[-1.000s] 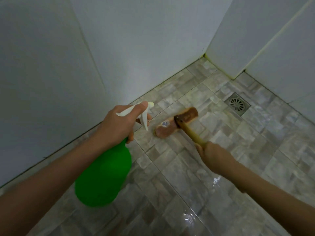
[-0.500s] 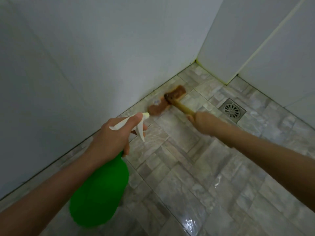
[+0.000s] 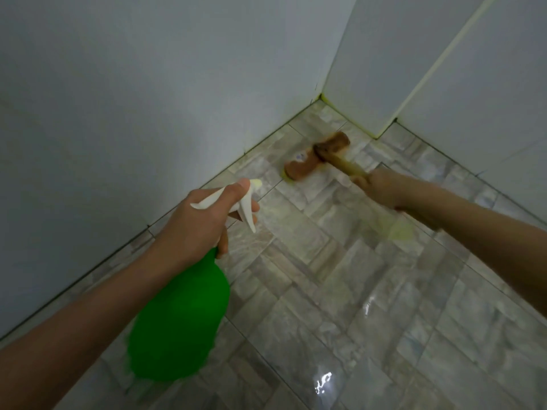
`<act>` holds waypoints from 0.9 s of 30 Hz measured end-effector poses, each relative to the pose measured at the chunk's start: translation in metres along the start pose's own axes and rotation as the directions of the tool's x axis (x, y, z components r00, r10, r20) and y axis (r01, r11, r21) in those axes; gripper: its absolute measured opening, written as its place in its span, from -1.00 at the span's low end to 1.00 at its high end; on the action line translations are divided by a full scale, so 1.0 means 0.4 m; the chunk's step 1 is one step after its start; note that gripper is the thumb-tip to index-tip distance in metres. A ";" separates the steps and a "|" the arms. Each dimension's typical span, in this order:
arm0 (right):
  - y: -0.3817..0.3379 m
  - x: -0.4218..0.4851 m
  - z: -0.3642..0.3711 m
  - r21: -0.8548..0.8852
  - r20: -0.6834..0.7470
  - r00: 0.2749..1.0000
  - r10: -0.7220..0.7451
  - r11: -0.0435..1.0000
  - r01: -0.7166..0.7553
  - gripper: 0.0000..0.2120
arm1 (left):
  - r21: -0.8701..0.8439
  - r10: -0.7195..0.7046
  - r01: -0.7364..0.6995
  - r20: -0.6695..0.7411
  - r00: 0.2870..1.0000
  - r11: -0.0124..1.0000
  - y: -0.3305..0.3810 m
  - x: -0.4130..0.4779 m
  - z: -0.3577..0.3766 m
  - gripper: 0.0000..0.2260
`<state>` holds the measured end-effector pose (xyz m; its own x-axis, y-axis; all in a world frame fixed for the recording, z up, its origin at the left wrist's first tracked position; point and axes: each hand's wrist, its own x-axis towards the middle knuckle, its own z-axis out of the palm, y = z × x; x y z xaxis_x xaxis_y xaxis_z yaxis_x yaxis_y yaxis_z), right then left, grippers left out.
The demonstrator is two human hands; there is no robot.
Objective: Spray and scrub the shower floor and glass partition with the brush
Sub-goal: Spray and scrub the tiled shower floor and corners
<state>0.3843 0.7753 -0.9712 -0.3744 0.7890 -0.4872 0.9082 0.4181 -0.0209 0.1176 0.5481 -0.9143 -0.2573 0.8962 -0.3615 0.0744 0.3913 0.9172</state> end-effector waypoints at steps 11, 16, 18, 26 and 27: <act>0.157 -0.062 -0.017 -0.029 0.105 0.970 0.218 0.976 -0.216 -0.42 | -0.042 0.011 -0.012 -0.036 0.999 0.999 -0.020 0.003 -0.023 -0.59; 0.026 0.077 -0.056 0.011 -0.031 0.996 0.083 0.996 -0.083 -0.50 | -0.019 0.004 -0.004 -0.014 1.000 1.000 -0.025 0.019 -0.015 -0.58; 0.009 0.095 -0.040 0.076 -0.057 0.993 0.102 0.992 -0.098 -0.47 | 0.026 0.008 -0.008 0.017 1.000 1.000 -0.028 0.020 0.004 -0.52; 0.096 -0.322 0.141 0.180 0.088 0.936 0.341 0.919 -0.352 -0.46 | 0.023 -0.009 0.008 0.023 1.000 1.000 -0.041 -0.008 0.035 -0.53; 0.070 -0.303 0.137 0.187 0.072 0.936 0.346 0.917 -0.353 -0.47 | 0.018 -0.011 0.010 0.024 1.000 1.000 -0.040 -0.011 0.041 -0.55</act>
<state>0.4653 0.6667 -0.9605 -0.0227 0.8505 -0.5255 0.9997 0.0202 -0.0105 0.1332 0.5414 -0.9301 -0.2349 0.8966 -0.3754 0.0888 0.4044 0.9103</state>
